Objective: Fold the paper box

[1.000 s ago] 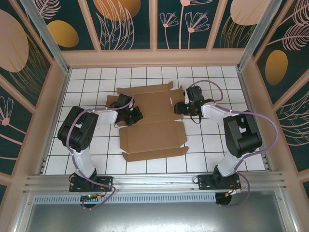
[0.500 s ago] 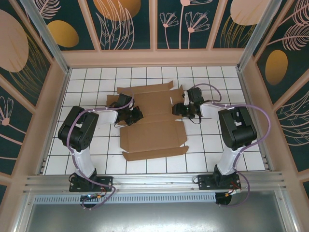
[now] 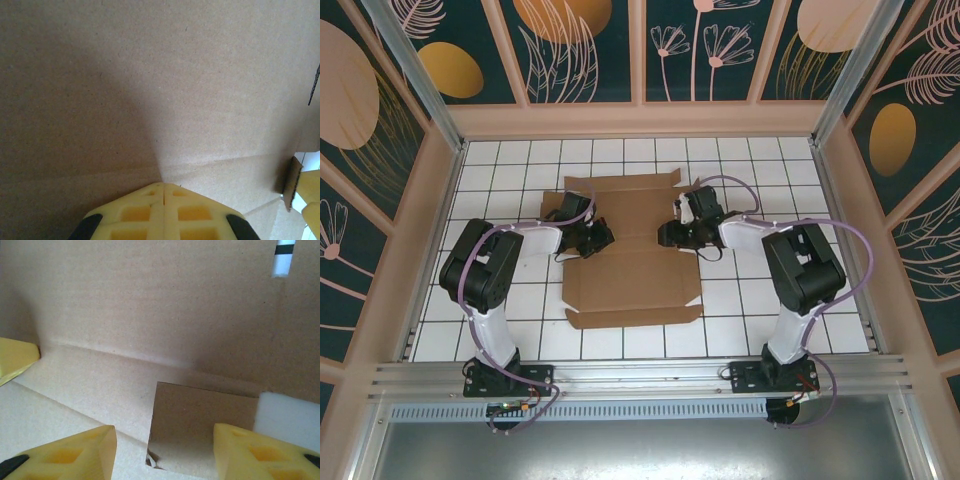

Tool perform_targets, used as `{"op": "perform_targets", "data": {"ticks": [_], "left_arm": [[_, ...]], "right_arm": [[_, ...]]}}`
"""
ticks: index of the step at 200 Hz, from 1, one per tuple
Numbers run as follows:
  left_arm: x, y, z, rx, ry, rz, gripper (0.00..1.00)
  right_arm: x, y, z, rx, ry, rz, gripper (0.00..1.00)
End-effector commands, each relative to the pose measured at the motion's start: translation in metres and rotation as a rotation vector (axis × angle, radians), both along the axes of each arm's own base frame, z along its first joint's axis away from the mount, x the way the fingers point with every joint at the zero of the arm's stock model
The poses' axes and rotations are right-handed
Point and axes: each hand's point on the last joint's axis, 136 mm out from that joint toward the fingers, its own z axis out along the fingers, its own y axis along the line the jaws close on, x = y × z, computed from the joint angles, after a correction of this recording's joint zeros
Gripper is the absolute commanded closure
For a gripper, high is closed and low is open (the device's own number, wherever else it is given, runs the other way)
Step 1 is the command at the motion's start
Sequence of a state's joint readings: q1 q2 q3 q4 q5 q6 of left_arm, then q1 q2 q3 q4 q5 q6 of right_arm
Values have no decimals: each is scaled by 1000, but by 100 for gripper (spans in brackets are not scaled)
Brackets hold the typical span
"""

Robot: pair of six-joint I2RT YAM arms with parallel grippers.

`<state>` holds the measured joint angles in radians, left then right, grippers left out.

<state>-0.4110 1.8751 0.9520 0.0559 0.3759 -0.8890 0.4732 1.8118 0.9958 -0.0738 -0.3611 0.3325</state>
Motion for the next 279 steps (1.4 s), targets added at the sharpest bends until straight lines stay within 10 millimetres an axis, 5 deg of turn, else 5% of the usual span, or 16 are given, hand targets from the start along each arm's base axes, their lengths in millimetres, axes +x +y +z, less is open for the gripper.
{"op": "perform_targets", "data": {"ticks": [1,36,85,106,132,161,182,202,213,225,247,279], "left_arm": [[-13,8,-29,59,82,11,100],[-13,8,-27,59,81,10,100],[-2,0,-11,53,34,-37,100],[1,-11,-4,88,2,-91,100],[15,-16,32,111,-94,-120,92],[31,16,86,150,-213,-61,80],[35,56,114,129,-259,47,74],[33,85,133,175,-306,116,67],[31,94,144,217,-344,130,63],[30,104,153,265,-390,148,61],[27,123,160,339,-438,204,55],[27,121,161,322,-449,204,53]], "right_arm": [[1,15,-7,6,14,23,47],[6,5,-6,-64,-20,7,47],[19,-5,77,-35,-233,-18,45],[26,-8,94,-59,-306,-47,43],[40,-18,99,-133,-367,-111,40],[50,-18,110,-235,-496,-118,38],[53,-11,111,-224,-482,-106,38],[43,18,115,-142,-480,29,35],[40,31,114,-142,-503,70,23],[40,46,109,-157,-501,115,21],[43,73,88,-190,-437,176,20],[54,90,44,-284,-351,186,19]]}}
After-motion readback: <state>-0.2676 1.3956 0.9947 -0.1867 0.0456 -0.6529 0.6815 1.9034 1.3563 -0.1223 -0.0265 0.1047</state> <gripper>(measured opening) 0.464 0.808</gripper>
